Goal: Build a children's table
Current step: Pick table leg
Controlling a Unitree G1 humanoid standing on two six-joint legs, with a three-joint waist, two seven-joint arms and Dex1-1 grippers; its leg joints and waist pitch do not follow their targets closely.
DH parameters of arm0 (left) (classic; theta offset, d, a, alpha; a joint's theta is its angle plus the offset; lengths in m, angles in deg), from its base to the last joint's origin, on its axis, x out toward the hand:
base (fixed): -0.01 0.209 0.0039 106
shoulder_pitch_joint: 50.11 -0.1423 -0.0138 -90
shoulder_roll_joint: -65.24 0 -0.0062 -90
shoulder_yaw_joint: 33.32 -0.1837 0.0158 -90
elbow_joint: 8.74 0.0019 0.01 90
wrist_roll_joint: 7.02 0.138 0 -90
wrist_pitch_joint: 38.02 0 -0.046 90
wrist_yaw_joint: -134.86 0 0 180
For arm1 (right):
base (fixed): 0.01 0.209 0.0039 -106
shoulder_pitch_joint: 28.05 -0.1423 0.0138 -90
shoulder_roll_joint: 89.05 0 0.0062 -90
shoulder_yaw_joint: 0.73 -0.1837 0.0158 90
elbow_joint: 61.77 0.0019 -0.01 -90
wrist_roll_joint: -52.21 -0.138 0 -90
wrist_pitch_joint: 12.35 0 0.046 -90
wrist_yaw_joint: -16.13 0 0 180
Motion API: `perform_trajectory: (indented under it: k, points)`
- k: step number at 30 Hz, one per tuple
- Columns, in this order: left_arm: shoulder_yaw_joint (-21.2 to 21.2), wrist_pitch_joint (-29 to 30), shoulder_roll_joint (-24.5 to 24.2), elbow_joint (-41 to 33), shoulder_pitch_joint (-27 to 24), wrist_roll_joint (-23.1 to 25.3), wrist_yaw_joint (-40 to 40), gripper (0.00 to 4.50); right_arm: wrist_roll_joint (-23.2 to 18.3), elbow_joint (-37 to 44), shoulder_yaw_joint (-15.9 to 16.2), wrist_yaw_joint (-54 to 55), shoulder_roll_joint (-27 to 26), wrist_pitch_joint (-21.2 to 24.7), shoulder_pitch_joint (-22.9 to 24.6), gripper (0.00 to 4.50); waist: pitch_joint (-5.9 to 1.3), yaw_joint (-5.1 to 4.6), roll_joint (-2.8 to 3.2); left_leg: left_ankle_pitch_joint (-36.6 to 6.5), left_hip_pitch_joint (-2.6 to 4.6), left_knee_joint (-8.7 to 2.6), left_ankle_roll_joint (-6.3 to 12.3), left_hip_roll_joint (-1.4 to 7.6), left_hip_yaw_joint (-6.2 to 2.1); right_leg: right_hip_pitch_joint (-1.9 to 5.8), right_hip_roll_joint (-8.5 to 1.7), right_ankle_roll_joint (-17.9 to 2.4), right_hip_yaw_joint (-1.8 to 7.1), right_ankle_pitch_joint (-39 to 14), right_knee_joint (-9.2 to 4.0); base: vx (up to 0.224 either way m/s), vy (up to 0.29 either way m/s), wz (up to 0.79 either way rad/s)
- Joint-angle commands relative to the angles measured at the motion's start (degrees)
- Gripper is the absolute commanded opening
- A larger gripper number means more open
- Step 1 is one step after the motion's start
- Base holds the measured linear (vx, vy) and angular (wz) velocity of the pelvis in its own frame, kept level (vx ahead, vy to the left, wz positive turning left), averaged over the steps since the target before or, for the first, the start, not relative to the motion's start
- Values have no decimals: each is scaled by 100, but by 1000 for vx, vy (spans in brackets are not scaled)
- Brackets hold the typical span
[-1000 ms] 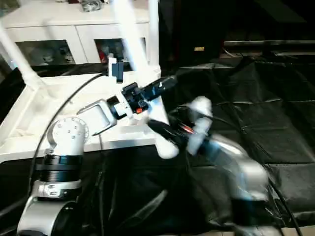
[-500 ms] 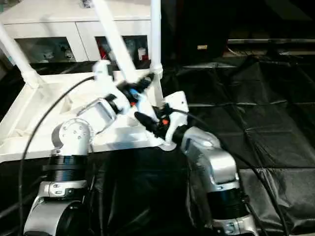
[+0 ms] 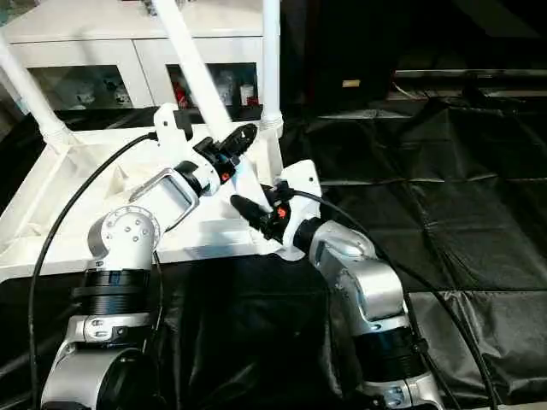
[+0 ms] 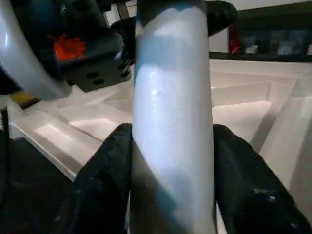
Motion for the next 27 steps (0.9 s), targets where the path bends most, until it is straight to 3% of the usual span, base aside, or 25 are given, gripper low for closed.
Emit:
perform_trajectory:
  k: [1,2,4,5,6,9,14,17,19,27]
  points:
    - [-555,284,-117,-283,-31,-168,763,194,-481,210,-197,-281,119,452,-144,263,-492,13,-98,-763,150,-355,445,261,-162,296,-279,-1092,199,-1175,-348,0,0,0]
    - [-597,321,-156,-311,-37,-199,871,188,-531,235,-202,-354,171,511,-140,291,-496,33,-91,-680,162,-345,492,268,-159,279,-277,-1134,203,-1094,-333,0,0,0]
    - [-782,477,-336,-433,-62,-327,1337,188,-707,337,-214,-661,414,735,-116,299,-493,56,-84,-581,159,-337,517,276,-146,273,-273,-1189,211,-963,-314,0,0,0]
    - [-932,545,-503,-503,-67,-406,1755,188,-882,390,-238,-978,660,931,-98,310,-497,72,-99,-533,152,-333,527,268,-149,304,-278,-1206,205,-913,-296,0,0,0]
    - [-1010,569,-608,-521,-55,-451,2024,188,-1003,408,-274,-1192,824,1054,-91,310,-491,81,-129,-548,151,-334,540,266,-141,308,-287,-1226,211,-973,-299,0,0,0]
    - [-1173,633,-882,-539,3,-551,2690,188,-1397,437,-458,-1657,1169,1391,-87,316,-479,98,-116,-654,149,-329,516,265,-137,306,-297,-1218,214,-1197,-318,0,0,0]
    - [-1015,656,-1005,-426,183,-807,3262,187,-1726,511,-540,-2130,1594,1660,-82,316,-456,88,-128,-923,168,-328,339,261,-140,297,-298,-1145,213,-1646,-353,0,0,0]
    - [-942,661,-1059,-345,295,-959,3482,187,-1881,600,-464,-2456,1869,1808,-57,316,-441,91,-122,-1127,187,-335,221,255,-145,281,-290,-993,210,-2018,-395,0,0,0]
    - [-1009,601,-1101,-338,305,-920,3539,187,-1883,604,-405,-2498,1933,1872,-52,279,-430,72,-127,-1212,179,-351,175,256,-156,272,-287,-959,203,-2149,-410,0,0,0]
    - [-1038,604,-1100,-371,256,-937,3666,187,-1774,530,-176,-2427,1975,1831,-35,219,-446,75,-136,-1200,185,-347,138,256,-158,257,-286,-907,203,-2204,-417,0,0,0]
